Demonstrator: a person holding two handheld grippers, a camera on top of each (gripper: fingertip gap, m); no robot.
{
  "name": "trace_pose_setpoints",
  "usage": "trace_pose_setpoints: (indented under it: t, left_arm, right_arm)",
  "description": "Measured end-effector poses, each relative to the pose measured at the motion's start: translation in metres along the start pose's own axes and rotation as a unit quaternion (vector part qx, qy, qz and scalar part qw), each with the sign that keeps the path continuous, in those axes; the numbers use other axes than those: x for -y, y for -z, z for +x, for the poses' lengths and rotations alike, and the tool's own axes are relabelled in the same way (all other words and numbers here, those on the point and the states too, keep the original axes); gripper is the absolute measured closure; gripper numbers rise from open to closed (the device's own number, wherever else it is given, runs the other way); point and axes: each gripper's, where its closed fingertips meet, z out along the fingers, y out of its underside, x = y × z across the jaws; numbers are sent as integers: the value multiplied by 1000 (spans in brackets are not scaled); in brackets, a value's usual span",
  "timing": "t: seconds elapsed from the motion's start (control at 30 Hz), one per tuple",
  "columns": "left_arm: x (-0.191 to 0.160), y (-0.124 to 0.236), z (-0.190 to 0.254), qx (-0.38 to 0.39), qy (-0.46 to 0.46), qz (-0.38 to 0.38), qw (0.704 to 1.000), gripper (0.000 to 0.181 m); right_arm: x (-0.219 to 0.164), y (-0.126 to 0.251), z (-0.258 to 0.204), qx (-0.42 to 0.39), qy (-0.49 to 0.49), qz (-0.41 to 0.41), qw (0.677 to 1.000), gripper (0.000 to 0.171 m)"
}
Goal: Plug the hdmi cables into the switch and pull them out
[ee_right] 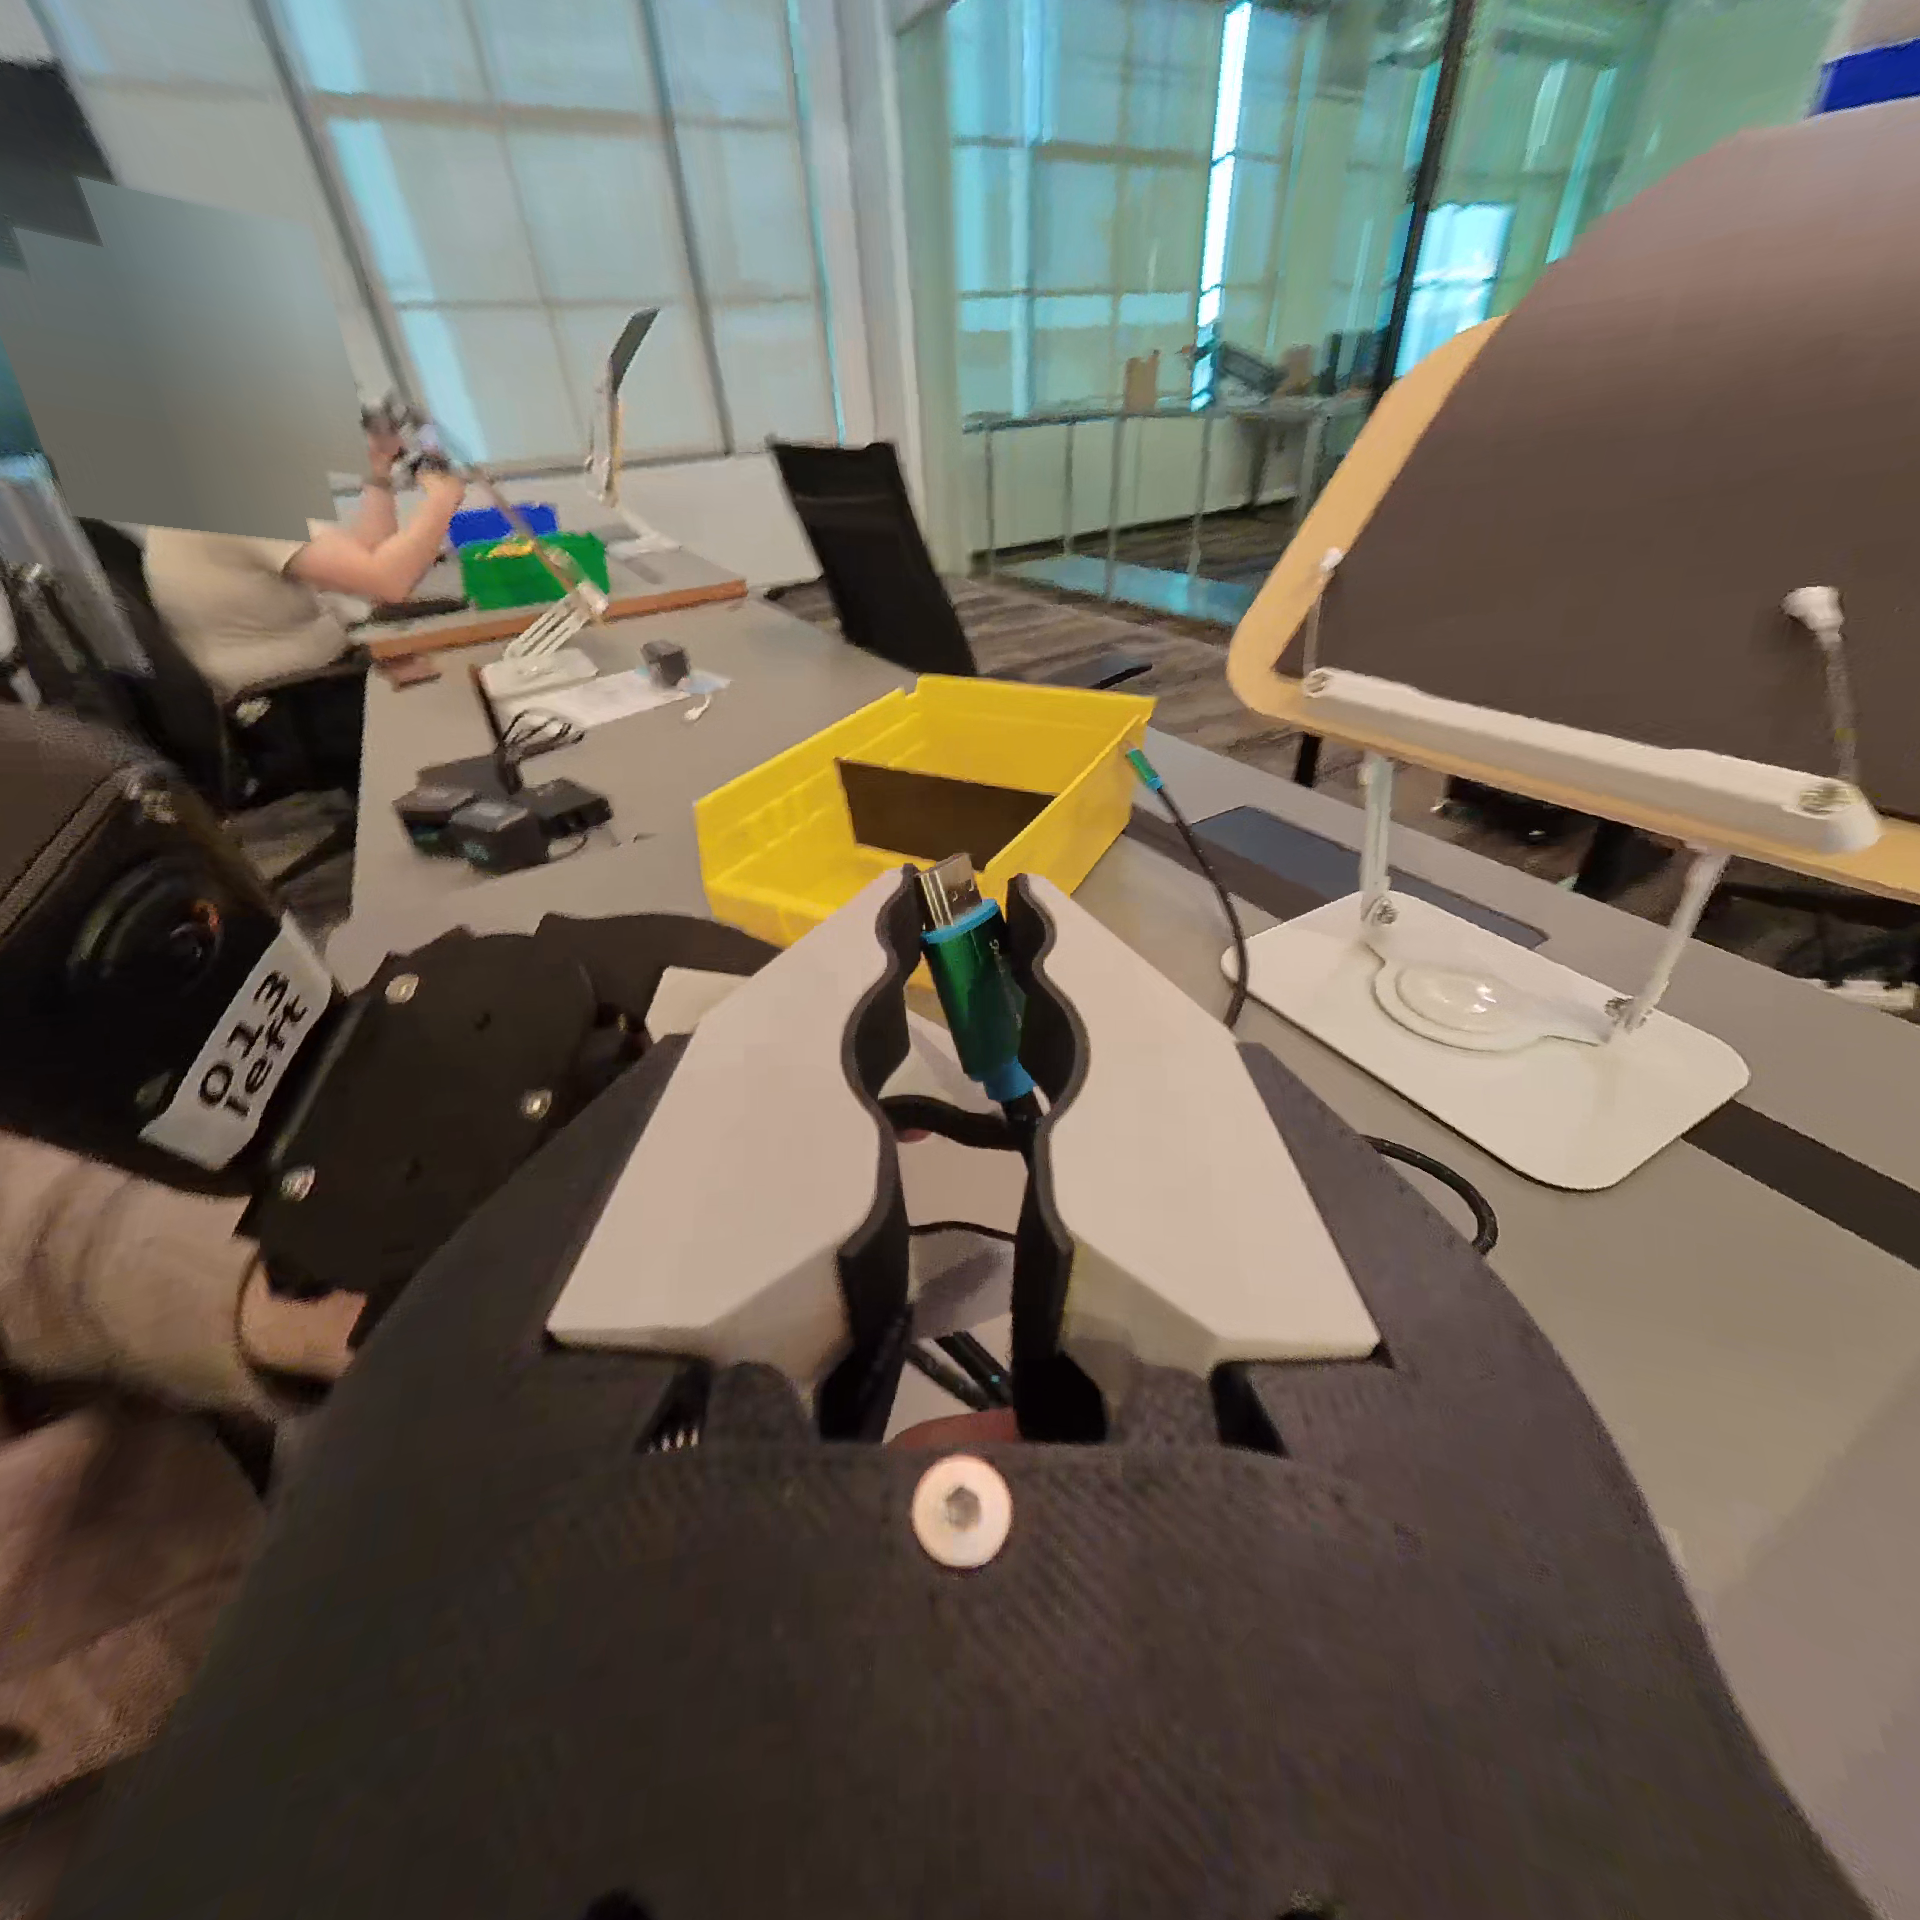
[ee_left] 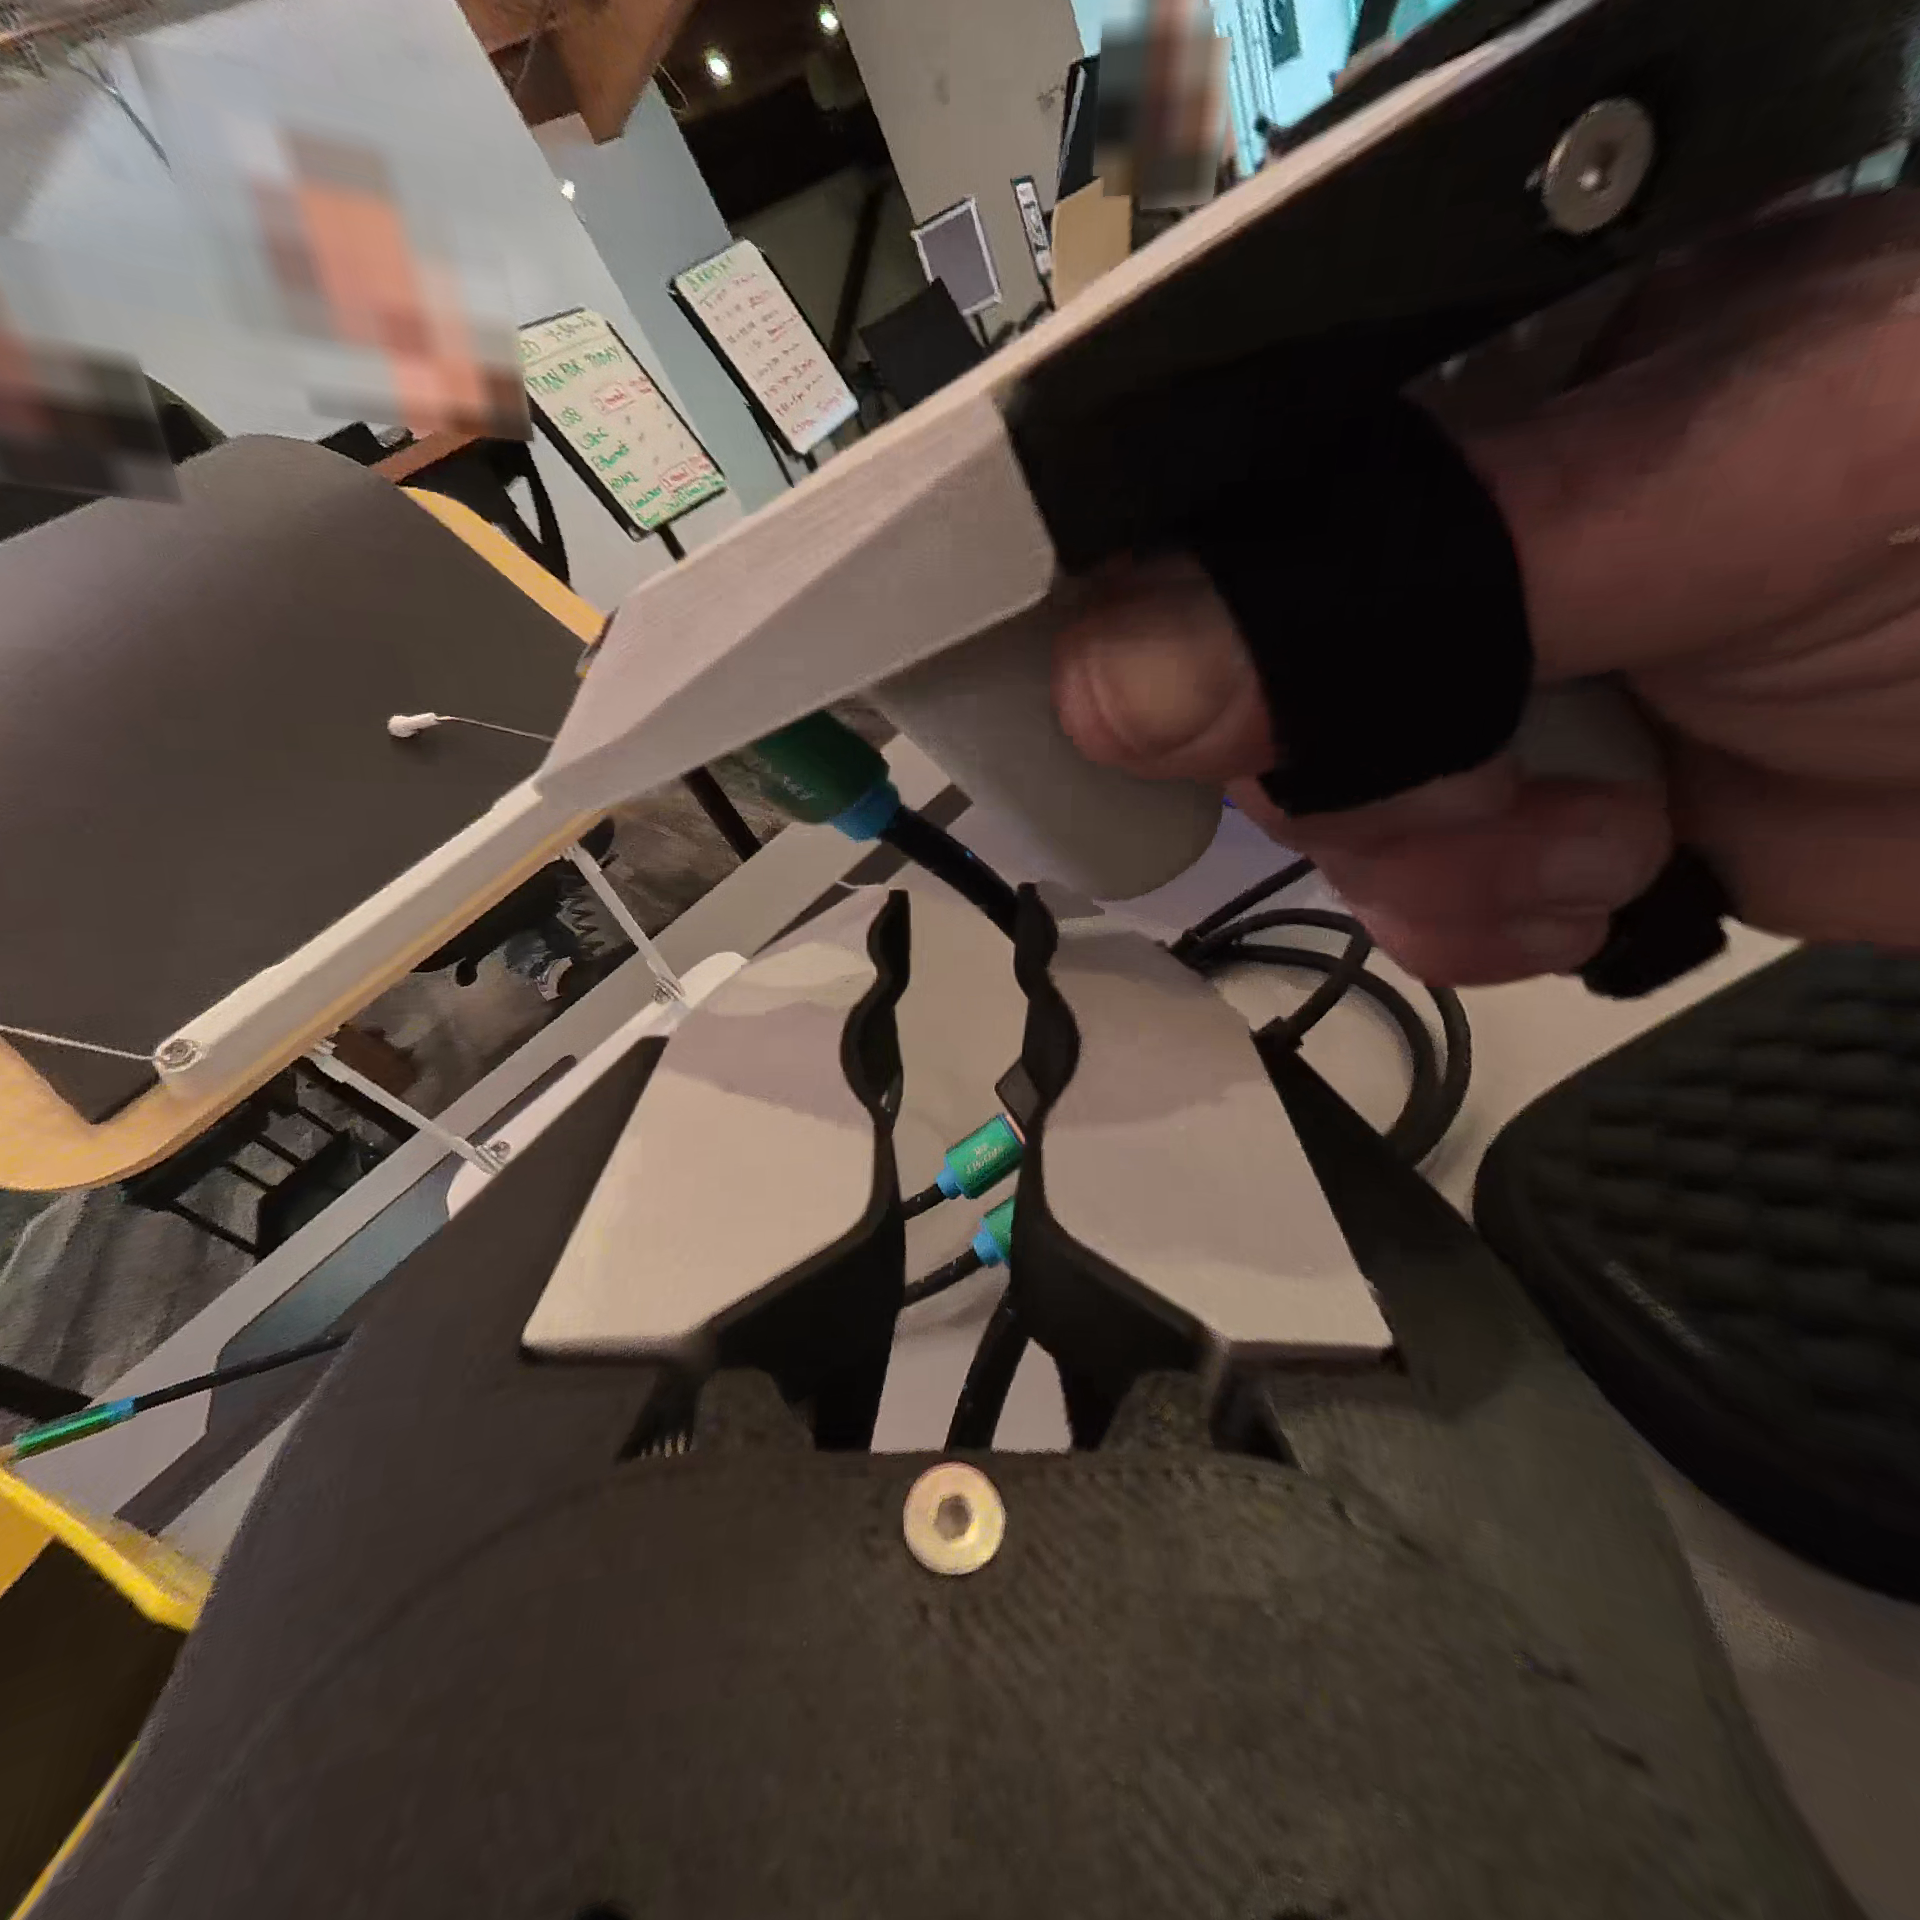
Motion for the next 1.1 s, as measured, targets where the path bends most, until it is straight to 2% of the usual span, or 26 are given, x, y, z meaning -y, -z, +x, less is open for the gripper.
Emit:
trace_pose_setpoints:
  t: [0.07, 0.13, 0.17, 0.2, 0.27, 0.4, 0.57, 0.63, 0.7, 0.77, 0.83, 0.9, 1.0, 1.1]
  left_arm:
    - [3, -1, -4, 29, -11, 3, 1000, 144]
    - [-3, -4, -1, 24, -15, -26, 999, 117]
    - [-10, -7, 0, 21, -27, -50, 998, 107]
    - [-16, -9, 0, 23, -38, -67, 997, 106]
    - [-21, -13, 4, 20, -73, -83, 994, 115]
    - [-16, -16, 10, 13, -73, -66, 995, 152]
    - [-20, -15, -1, 32, -83, -54, 995, 167]
    - [-27, -14, -7, 14, -111, -80, 990, 171]
    - [-33, -11, -17, -10, -167, -116, 979, 172]
    - [-45, -4, -18, -70, -231, -169, 956, 173]
    - [-58, 4, -26, -109, -287, -222, 925, 173]
    - [-72, 14, -25, -175, -317, -269, 892, 173]
    - [-83, 23, -24, -250, -343, -312, 850, 174]
    - [-82, 28, -20, -305, -365, -323, 819, 174]
  right_arm:
    - [1, 1, 7, -30, -6, 13, 999, 159]
    - [0, 4, 14, -50, -25, 20, 998, 160]
    - [-2, 4, 16, -55, -30, 17, 998, 160]
    - [-5, 3, 16, -55, -29, 9, 998, 160]
    - [-10, 0, 12, -49, -26, -1, 998, 160]
    - [-10, -4, 1, -32, -20, -7, 999, 158]
    - [-3, 3, -3, -22, -21, 0, 1000, 158]
    - [-5, 10, -1, -19, -20, -7, 1000, 159]
    - [-8, 18, 3, -14, -18, -11, 1000, 159]
    - [-19, 23, 4, -4, 0, -44, 999, 156]
    - [-29, 29, 4, -8, 66, -85, 994, 143]
    - [-27, 37, 5, -39, 192, -105, 975, 140]
    - [-28, 40, -5, -61, 417, -141, 896, 137]
    - [-42, 32, -17, -36, 530, -176, 829, 131]
